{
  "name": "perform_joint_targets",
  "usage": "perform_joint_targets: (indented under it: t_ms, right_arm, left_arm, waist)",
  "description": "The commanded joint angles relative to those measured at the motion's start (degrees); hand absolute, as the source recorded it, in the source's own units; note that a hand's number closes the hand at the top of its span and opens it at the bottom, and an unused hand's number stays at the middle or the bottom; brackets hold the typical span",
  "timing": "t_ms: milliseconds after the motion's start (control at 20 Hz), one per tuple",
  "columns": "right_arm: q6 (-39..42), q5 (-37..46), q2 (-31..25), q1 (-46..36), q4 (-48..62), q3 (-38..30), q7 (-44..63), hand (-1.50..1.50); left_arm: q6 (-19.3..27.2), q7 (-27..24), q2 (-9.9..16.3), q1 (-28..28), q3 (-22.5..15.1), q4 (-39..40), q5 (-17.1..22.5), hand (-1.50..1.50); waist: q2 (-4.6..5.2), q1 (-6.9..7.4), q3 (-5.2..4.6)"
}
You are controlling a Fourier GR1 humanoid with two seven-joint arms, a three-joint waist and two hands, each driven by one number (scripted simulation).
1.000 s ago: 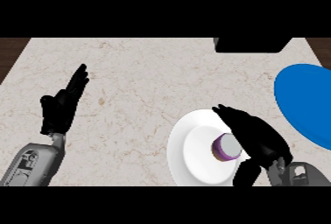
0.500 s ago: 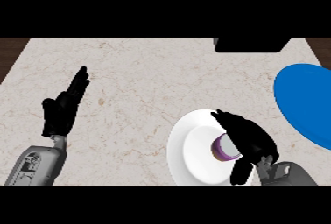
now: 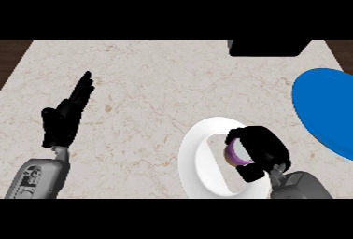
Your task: Pick the can from the plate and place it in the plate
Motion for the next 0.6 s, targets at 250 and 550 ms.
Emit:
perform_joint_targets:
  t_ms: [250,550]
  right_arm:
    - [-5.38,8.02,2.84,2.19,2.15,-1.58,-6.50,1.50]
    - [-4.92,-2.65,-20.96,5.49,7.74,-24.02,-25.48,1.50]
  left_arm:
    - [1.35,1.88,-3.89,-3.41,0.24,2.14,-4.88,0.00]
    - [0.26,0.40,-2.25,-0.34,2.71,0.86,-1.94,0.00]
  waist:
    - [0.08,-0.18,0.05]
    - [0.48,-3.37,0.46]
